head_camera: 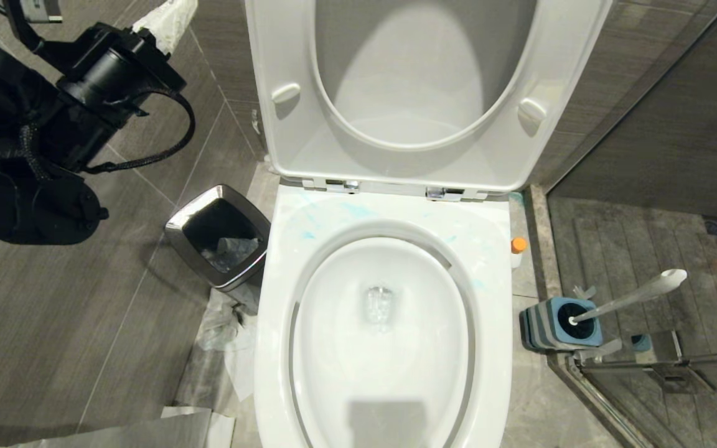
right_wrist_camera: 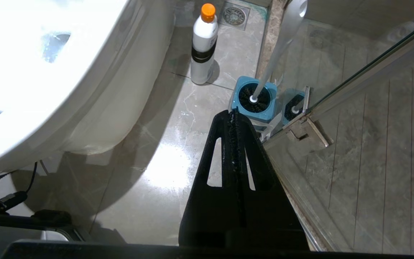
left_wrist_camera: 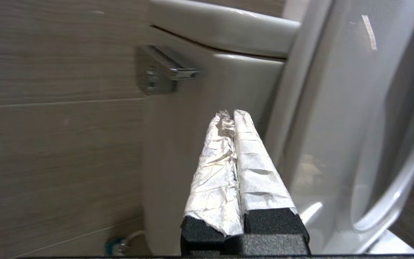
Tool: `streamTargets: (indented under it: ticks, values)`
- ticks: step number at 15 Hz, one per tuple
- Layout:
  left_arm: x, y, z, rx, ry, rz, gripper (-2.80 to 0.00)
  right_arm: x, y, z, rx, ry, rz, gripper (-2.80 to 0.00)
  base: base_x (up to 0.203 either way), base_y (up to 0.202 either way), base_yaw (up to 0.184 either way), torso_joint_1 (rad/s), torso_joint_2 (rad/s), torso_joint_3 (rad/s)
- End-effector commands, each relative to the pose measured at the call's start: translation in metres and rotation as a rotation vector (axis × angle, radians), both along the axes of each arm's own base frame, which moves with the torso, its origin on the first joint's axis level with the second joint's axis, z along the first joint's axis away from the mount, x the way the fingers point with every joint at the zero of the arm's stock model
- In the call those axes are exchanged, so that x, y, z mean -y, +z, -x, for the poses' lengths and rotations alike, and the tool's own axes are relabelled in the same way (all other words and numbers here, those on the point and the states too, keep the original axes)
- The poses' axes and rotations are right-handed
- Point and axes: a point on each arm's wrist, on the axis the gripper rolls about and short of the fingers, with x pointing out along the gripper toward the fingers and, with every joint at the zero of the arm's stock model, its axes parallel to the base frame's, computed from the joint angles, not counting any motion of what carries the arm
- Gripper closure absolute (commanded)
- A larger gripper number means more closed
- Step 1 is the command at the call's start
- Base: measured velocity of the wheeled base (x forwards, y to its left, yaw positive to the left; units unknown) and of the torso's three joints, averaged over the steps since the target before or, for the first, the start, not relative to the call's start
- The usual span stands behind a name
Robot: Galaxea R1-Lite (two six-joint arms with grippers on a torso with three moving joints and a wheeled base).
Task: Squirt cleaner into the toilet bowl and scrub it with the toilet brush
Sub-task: Close the toilet lid
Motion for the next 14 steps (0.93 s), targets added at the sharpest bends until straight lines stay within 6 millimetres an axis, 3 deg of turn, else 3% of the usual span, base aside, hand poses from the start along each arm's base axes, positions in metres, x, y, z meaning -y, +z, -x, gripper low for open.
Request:
streamTargets:
  ticks: [1,5,14]
  values:
    - [0.016,-0.007,-0.003,-0.015,-0.054,-0.019,0.00,0.000,-0.003,-0.001,-0.011,0.000,0.001,0.00,0.000,0.000,0.000,0.000,0.00,0.000]
    - [0.042,-0.021,-0.027,0.011,-0.053,-0.107,0.00,0.000,-0.003,-0.001,-0.011,0.000,0.001,0.00,0.000,0.000,0.000,0.000,0.00,0.000]
    - [0.049,-0.028,-0.064,0.034,0.092,-0.001,0.00,0.000,-0.003,-0.001,-0.011,0.000,0.001,0.00,0.000,0.000,0.000,0.000,0.00,0.000]
